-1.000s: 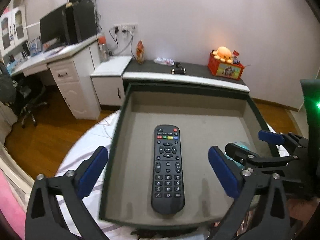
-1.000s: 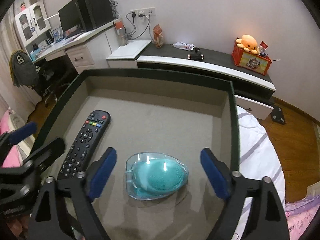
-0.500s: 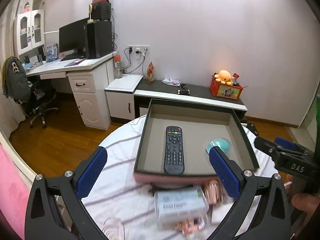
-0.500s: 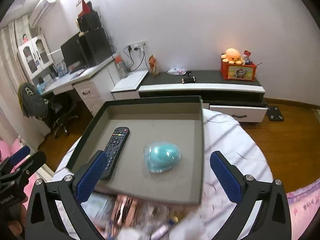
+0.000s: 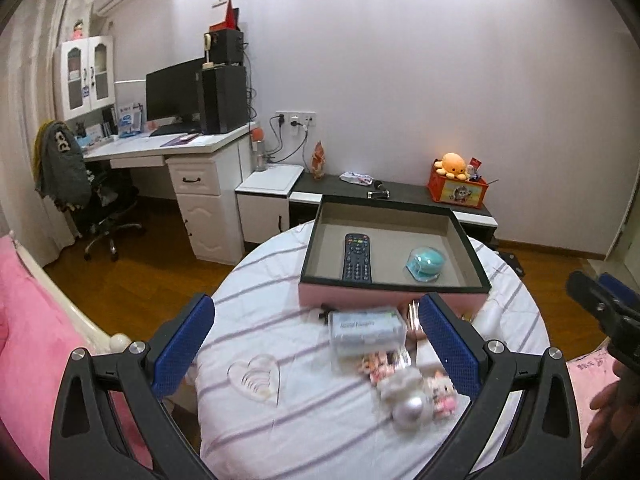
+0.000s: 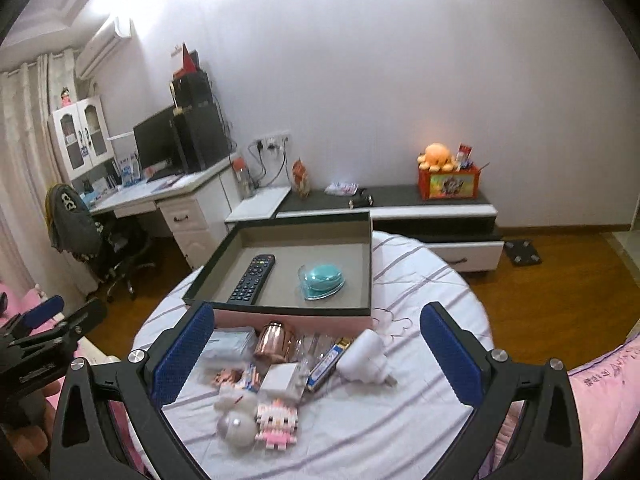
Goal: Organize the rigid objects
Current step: 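Withdraw both tools from the box and open them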
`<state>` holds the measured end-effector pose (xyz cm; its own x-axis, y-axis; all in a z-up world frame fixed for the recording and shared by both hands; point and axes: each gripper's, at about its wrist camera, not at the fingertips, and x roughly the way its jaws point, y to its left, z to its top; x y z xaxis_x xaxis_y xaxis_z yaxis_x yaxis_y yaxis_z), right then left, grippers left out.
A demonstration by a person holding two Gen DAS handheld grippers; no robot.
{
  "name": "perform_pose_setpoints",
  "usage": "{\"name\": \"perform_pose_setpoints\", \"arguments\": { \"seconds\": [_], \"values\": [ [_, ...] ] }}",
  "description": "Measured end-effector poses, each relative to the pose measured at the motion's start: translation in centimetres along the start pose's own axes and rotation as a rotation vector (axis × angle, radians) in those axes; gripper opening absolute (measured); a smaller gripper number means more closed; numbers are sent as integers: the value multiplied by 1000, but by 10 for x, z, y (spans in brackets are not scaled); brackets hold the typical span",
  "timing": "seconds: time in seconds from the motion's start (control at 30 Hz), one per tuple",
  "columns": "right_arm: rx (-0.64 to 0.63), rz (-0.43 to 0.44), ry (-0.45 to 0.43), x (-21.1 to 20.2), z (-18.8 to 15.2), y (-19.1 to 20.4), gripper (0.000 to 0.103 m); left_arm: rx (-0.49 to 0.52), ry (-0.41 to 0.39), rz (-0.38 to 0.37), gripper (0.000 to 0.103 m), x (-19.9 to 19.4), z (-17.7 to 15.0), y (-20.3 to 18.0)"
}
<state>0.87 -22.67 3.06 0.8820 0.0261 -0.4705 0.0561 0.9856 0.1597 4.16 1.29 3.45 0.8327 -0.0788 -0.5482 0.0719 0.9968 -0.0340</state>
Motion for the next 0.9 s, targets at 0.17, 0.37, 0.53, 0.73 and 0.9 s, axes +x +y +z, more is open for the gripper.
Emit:
{"name": "perform_pose_setpoints", "arguments": {
  "seconds": [0.17, 0.37, 0.53, 0.73, 0.9],
  "values": [
    [-28, -21, -26, -38, -23, 5, 103, -19, 8, 17, 103, -19, -22, 7],
    [-19, -22, -8, -55, -40, 3, 103, -33, 21, 10, 103, -36, -38, 12],
    [-29, -14, -7, -58, -42, 7, 103, -28, 7, 9, 103, -43, -38, 10],
    [-43, -3, -2, -61, -44, 15, 103, -27, 7, 10, 103, -44, -40, 10],
    [-47, -1, 5, -58, -44, 18, 103, -27, 8, 11, 103, -44, -40, 10]
  ]
}}
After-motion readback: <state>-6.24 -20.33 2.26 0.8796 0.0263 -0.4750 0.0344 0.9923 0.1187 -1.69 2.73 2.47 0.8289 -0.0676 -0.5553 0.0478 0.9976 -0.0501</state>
